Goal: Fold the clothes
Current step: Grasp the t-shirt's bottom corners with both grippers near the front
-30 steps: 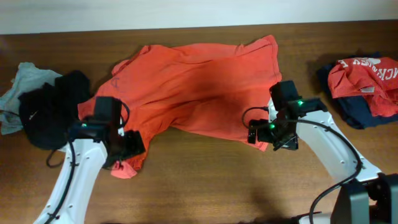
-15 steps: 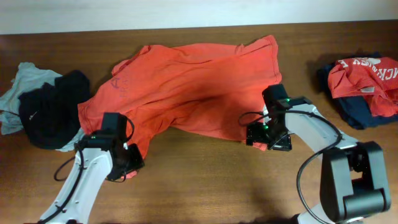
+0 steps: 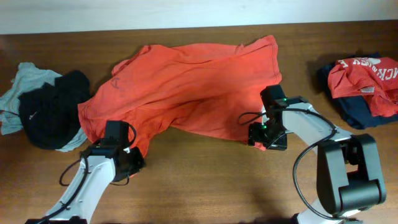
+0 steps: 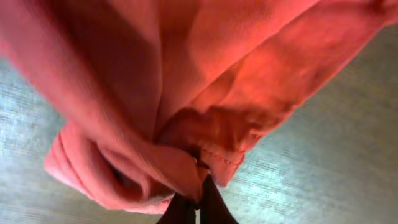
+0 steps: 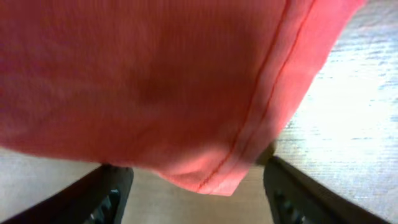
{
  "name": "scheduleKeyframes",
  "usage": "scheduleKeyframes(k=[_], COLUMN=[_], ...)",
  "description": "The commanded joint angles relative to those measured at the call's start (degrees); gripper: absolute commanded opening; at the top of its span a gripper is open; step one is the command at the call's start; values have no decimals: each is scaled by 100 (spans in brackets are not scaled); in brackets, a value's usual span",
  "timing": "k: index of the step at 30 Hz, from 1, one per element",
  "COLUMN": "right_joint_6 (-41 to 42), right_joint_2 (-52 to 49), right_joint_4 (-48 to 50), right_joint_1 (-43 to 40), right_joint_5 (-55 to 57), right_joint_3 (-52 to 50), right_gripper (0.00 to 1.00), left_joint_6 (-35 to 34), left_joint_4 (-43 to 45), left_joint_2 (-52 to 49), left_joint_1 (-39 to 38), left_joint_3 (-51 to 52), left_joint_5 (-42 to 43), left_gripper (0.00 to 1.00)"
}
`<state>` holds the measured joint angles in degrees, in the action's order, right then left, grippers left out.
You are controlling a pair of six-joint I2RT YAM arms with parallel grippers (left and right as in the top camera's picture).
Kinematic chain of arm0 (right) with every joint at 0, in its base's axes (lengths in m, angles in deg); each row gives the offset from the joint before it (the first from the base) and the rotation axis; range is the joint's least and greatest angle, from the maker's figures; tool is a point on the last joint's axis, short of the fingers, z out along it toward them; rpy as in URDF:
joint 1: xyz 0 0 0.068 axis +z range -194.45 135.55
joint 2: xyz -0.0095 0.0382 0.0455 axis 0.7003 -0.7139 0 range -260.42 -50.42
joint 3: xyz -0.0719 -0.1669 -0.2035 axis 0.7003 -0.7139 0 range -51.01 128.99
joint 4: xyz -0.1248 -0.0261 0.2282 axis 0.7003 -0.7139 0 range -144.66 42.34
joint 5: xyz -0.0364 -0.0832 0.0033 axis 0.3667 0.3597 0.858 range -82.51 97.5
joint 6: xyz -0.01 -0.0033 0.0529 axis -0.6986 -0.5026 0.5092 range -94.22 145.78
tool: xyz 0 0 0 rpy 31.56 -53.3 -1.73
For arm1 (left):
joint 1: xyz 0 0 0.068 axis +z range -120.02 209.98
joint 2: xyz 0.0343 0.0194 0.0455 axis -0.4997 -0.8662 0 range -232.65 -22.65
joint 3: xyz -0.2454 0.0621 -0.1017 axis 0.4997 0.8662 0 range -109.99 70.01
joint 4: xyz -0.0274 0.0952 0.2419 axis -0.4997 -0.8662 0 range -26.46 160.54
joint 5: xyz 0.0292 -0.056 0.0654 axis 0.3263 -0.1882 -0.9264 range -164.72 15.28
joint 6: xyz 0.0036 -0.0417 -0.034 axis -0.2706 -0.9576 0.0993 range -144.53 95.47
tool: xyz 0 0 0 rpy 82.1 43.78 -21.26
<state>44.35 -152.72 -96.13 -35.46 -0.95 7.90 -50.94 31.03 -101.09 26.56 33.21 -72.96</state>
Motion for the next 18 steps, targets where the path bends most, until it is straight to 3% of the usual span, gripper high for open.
scheduleKeyframes(k=[1,4,9,10,11,12,14,18], right_joint_6=[170,234,407,404,407,407,446,450], right_joint_2=[-35,-35,-35,-35,-35,-35,-35,24], right_joint_4=[94,210,295,302,293,289,238,-59], right_joint_1=[44,44,44,44,44,44,44,13], right_joint_5=[321,435,684,684,684,684,684,682], right_joint_3=[-63,-63,-66,-66,-66,-66,-66,-61], right_gripper=[68,66,55,51,36,31,5,4], left_joint_6=[9,7,-59,-107,-122,-122,-125,-114], left_joint_4=[146,352,525,525,538,544,590,634], left_joint_2=[0,0,-125,-168,-247,-278,-402,-446], left_joint_1=[-24,-22,-24,-24,-24,-24,-24,-22], left_joint_3=[33,33,33,33,33,33,33,-28], left_joint_5=[-280,-374,-374,-374,-369,-369,-345,-151], left_gripper=[1,1,1,1,1,1,1,1])
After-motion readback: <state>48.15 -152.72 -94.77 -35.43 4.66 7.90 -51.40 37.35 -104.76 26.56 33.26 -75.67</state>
